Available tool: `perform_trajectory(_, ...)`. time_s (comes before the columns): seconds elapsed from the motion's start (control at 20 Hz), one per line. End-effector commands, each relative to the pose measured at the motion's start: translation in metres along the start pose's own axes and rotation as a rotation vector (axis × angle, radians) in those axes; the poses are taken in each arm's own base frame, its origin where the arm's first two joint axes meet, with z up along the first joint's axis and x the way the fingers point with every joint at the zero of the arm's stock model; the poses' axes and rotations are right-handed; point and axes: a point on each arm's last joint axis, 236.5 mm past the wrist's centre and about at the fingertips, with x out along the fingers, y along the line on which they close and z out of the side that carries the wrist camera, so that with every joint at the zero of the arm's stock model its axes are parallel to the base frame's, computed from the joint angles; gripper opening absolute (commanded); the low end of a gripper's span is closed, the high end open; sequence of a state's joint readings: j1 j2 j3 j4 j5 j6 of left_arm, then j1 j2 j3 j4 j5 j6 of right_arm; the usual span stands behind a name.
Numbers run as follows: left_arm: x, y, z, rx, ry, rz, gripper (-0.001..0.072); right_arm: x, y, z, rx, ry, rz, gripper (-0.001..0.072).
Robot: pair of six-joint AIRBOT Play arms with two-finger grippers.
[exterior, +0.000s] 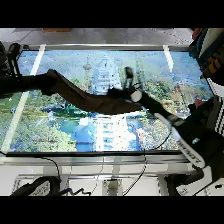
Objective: Fold the clothes and pants, and hang the long-sleeved shirts on hangers.
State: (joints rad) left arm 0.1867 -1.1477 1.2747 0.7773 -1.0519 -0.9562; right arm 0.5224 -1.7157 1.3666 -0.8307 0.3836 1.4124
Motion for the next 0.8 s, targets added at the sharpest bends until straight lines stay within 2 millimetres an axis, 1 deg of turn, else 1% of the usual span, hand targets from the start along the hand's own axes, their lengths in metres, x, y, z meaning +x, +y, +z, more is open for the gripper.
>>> perform_trajectory(0.0, -0.019, -0.022, 0.008, 0.049, -0.029, -0.014, 0.0024, 0.042, 0.06, -0.063, -0.035, 0.115, 0.082, 0.0006)
perform_trajectory(0.1, -0.017, -0.028, 0.004, 0.052, -0.012, -0.034, 0.0024, 0.062, 0.087, -0.083, -0.036, 0.129, 0.115, 0.0006)
perform_trajectory(0.15, -0.016, -0.031, 0.003, 0.053, -0.007, -0.04, 0.0024, 0.069, 0.097, -0.089, -0.033, 0.137, 0.128, 0.0006)
perform_trajectory(0.25, -0.015, -0.034, 0.002, 0.057, -0.002, -0.048, 0.0024, 0.075, 0.112, -0.094, -0.046, 0.144, 0.152, 0.0007)
perform_trajectory(0.35, -0.01, -0.037, 0.0, 0.06, 0.008, -0.057, 0.0024, 0.073, 0.117, -0.092, -0.059, 0.152, 0.162, 0.0008)
perform_trajectory(0.4, -0.007, -0.036, -0.003, 0.06, 0.019, -0.058, 0.0024, 0.07, 0.112, -0.09, -0.088, 0.167, 0.153, 0.0008)
perform_trajectory(0.5, 0.005, -0.035, -0.009, 0.051, 0.045, -0.071, 0.0023, 0.058, 0.086, -0.085, -0.139, 0.237, 0.11, 0.0008)
perform_trajectory(0.55, 0.013, -0.036, -0.014, 0.047, 0.065, -0.083, 0.0024, 0.048, 0.066, -0.079, -0.151, 0.279, 0.081, 0.0008)
perform_trajectory(0.6, 0.024, -0.038, -0.02, 0.041, 0.091, -0.099, 0.0023, 0.038, 0.045, -0.069, -0.159, 0.302, 0.047, 0.0009)
perform_trajectory(0.7, 0.054, -0.051, -0.04, 0.038, 0.163, -0.151, 0.0023, 0.01, -0.001, -0.034, -0.149, 0.305, -0.025, 0.0008)
perform_trajectory(0.75, 0.073, -0.059, -0.049, 0.042, 0.189, -0.172, 0.0023, -0.007, -0.023, -0.011, -0.123, 0.284, -0.054, 0.0009)
